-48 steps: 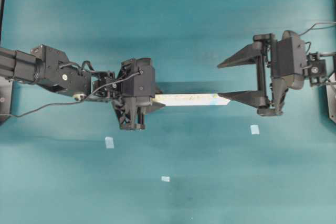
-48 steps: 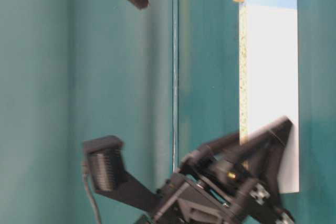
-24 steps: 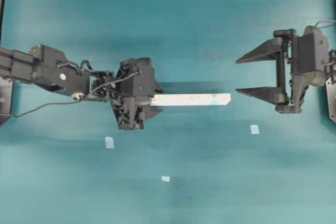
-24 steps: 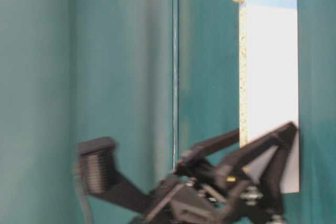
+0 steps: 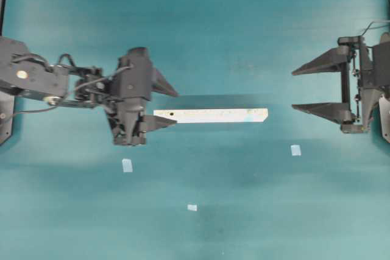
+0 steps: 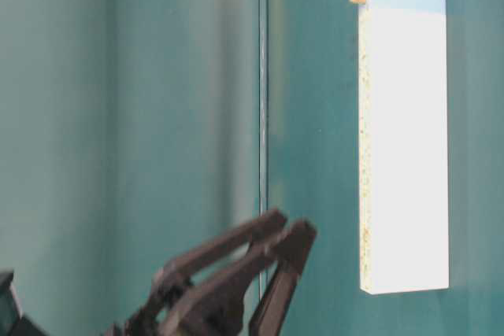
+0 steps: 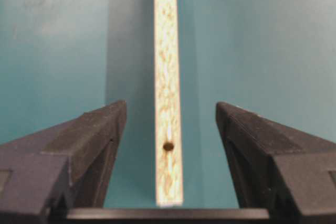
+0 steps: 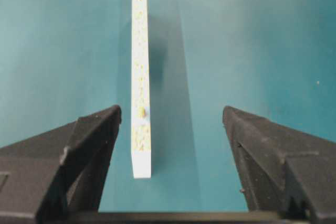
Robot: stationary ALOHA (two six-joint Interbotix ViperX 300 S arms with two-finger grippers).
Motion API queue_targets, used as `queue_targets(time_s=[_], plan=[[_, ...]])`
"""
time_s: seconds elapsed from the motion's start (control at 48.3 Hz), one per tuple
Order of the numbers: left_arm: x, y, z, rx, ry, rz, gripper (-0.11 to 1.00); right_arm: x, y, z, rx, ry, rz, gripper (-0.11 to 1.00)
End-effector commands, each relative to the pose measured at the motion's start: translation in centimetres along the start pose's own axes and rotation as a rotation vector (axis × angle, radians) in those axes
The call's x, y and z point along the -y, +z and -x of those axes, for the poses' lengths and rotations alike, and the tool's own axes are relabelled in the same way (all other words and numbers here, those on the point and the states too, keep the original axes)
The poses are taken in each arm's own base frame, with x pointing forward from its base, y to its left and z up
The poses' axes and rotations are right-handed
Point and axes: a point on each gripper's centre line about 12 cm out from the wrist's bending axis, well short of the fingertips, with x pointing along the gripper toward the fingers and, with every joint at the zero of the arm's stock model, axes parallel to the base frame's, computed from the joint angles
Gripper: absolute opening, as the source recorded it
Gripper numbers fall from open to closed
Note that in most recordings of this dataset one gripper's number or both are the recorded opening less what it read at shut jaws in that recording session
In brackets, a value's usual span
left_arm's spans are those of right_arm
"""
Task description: Insert the rod into the hole on the wooden board.
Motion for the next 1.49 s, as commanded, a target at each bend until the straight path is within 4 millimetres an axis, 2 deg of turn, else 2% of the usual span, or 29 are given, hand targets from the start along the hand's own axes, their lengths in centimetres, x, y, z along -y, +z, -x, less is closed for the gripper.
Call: queue_targets(time_s=[0.0,0.352,0.705,0.808,1.181,1.471], plan=[[-0.3,0.8,1.3,0.040,0.008,-0.001,0.78,-0.1,0.3,0.3,0.023,0.003,0.000,0.84],[-0.3,-1.5,3.9,0.034,0.009,0.002,0.77,0.2,-1.8,1.2,-0.040,-0.010,0.000,0.84],[-0.3,-4.1,6.7,0.037,0.011,0.003,0.76,0.3,-2.4,1.3,-0.086,-0.022,0.004,0.84],[-0.4,-4.5,6.7,0.027,0.012,0.003,0.76,0.4,-2.6,1.3,-0.098,-0.025,0.005,0.84],[-0.4,-5.6,4.8,-0.014,0.014,0.003,0.76,0.6,-4.1,1.3,-0.157,-0.033,0.003,0.84],[-0.4,-6.3,5.9,-0.008,0.015,0.006,0.76,0.6,-4.4,1.6,-0.165,-0.037,0.005,0.84]])
